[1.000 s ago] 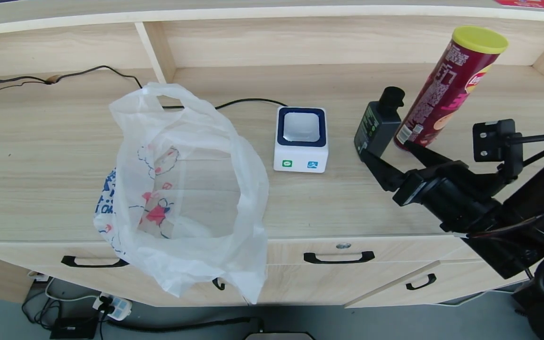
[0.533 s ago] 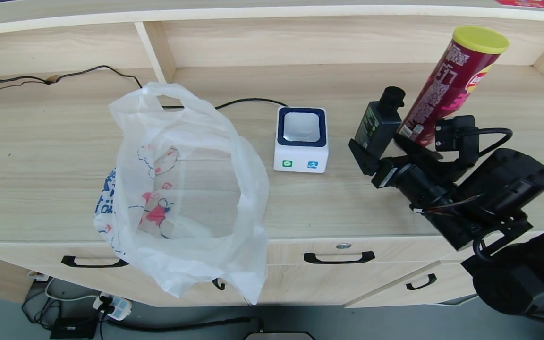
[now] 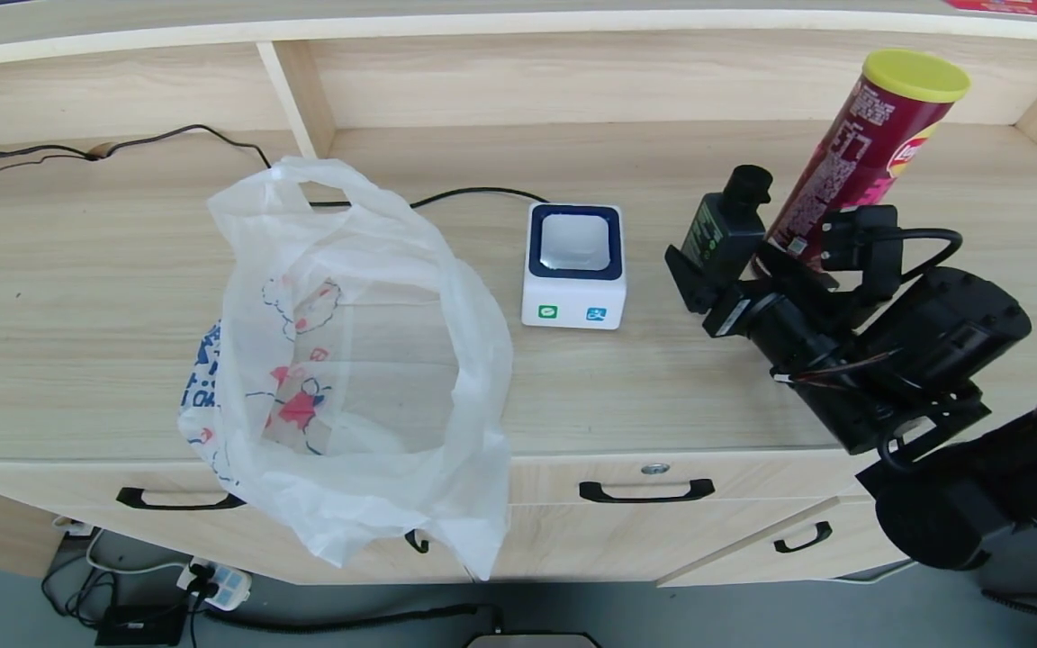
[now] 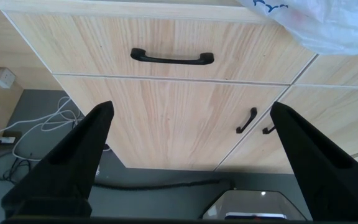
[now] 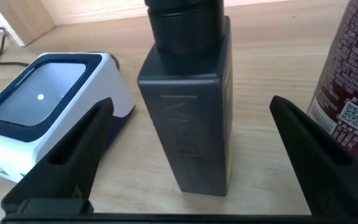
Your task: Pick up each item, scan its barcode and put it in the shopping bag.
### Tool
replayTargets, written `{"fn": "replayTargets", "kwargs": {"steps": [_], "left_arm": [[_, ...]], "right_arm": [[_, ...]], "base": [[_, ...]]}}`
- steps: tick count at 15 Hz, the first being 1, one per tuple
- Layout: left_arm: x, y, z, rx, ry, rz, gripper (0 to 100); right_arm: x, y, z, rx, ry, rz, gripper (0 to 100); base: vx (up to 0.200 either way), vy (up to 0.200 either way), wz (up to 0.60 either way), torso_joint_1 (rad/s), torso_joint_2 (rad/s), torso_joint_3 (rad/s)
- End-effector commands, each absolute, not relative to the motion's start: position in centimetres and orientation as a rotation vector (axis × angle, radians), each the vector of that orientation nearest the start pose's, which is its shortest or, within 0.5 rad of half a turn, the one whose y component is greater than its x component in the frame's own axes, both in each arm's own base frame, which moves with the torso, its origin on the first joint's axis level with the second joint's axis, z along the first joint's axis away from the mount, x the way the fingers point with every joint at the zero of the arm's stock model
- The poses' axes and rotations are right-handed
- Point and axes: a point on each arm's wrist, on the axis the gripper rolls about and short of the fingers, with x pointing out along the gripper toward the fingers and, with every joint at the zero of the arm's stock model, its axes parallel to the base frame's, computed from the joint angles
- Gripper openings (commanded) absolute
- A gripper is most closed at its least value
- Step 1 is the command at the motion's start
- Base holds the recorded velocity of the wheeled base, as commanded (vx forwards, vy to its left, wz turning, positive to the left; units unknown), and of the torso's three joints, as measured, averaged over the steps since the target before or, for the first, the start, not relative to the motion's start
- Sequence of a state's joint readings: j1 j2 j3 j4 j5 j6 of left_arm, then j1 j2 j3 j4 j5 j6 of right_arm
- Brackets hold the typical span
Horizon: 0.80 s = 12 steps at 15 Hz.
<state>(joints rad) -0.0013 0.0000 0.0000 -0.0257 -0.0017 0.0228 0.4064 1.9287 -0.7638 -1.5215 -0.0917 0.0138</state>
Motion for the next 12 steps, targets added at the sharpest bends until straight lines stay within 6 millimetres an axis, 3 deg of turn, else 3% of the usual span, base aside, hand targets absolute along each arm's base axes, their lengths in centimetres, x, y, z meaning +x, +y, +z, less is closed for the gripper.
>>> {"fn": "replayTargets", "kwargs": {"steps": [1, 4, 12], "left_arm": [[-2.3, 0.0, 7.8, 0.021, -0.025, -0.003, 100], [-2.3, 0.0, 7.8, 0.020, -0.026, -0.003, 100], [-2.3, 0.0, 7.8, 0.021, -0.023, -0.003, 100]], "right_arm": [[32.3, 13.3, 18.6, 0.114, -0.359, 0.286, 100], [33.7, 13.8, 18.8, 0.121, -0.387, 0.274, 100], [34.7, 13.7, 18.5, 0.119, -0.390, 0.264, 100]], "base": [[0.000, 0.000, 0.00, 0.000, 0.00, 0.000], [0.000, 0.000, 0.00, 0.000, 0.00, 0.000], [0.000, 0.000, 0.00, 0.000, 0.00, 0.000]]}}
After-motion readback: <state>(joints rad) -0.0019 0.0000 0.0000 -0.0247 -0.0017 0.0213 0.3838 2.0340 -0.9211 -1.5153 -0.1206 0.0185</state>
